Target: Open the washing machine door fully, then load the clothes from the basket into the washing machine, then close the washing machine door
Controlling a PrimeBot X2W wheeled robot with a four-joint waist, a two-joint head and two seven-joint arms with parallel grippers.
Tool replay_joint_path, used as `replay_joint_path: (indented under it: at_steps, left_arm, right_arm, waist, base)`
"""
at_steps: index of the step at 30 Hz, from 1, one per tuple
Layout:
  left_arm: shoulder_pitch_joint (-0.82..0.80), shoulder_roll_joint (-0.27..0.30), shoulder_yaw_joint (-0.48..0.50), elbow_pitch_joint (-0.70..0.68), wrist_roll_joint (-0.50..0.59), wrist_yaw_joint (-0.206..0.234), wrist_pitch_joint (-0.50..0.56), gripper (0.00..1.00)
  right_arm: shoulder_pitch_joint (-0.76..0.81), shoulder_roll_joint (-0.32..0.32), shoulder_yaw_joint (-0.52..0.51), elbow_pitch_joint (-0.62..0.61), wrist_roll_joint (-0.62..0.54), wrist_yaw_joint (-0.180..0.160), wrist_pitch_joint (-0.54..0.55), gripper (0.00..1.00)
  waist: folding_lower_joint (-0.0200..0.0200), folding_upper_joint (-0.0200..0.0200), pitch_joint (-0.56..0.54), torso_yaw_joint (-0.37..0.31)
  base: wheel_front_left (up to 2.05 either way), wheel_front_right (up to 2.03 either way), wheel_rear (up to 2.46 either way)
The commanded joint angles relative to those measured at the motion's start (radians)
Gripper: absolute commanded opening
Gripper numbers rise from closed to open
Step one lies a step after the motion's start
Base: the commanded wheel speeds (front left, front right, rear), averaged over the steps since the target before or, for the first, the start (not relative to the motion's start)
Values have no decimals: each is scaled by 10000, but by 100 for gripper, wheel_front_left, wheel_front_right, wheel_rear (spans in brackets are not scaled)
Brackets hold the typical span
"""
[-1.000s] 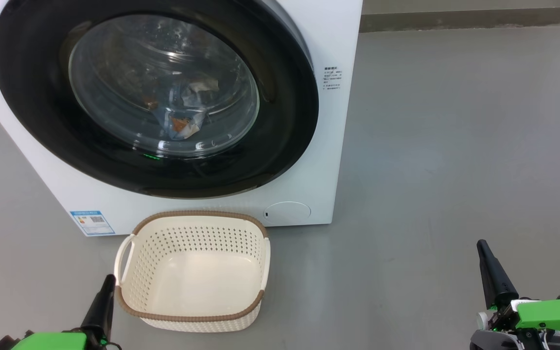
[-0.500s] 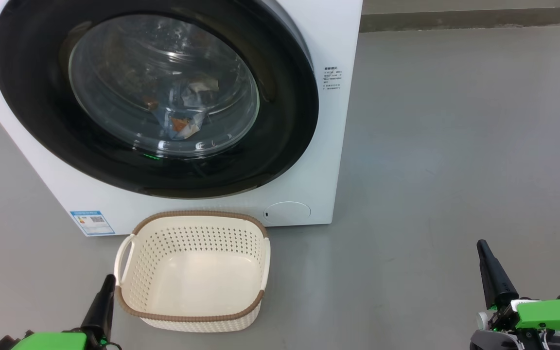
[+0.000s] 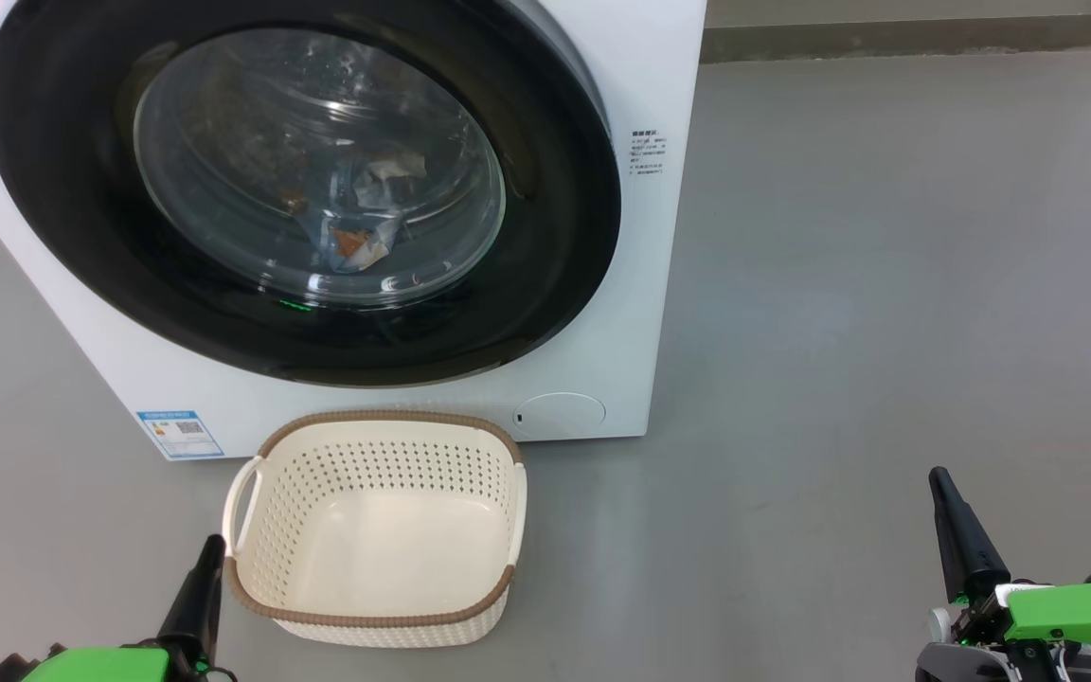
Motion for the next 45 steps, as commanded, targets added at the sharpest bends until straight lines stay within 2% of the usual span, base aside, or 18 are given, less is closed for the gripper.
replay_joint_path:
  at_steps: [1,45]
  left_arm:
    - [-411,133,341,-293,-87,-29,29,0]
    - [-411,133,341,-293,-88,-29,29,0]
  right_arm:
    - [-103,-28,225,-305,37,16,79,0]
    - [-103,-28,227,-305,39,16,77,0]
  waist:
    - [0,0,0,0]
    - [0,0,0,0]
  base:
    - [0,0,0]
    - [0,0,0]
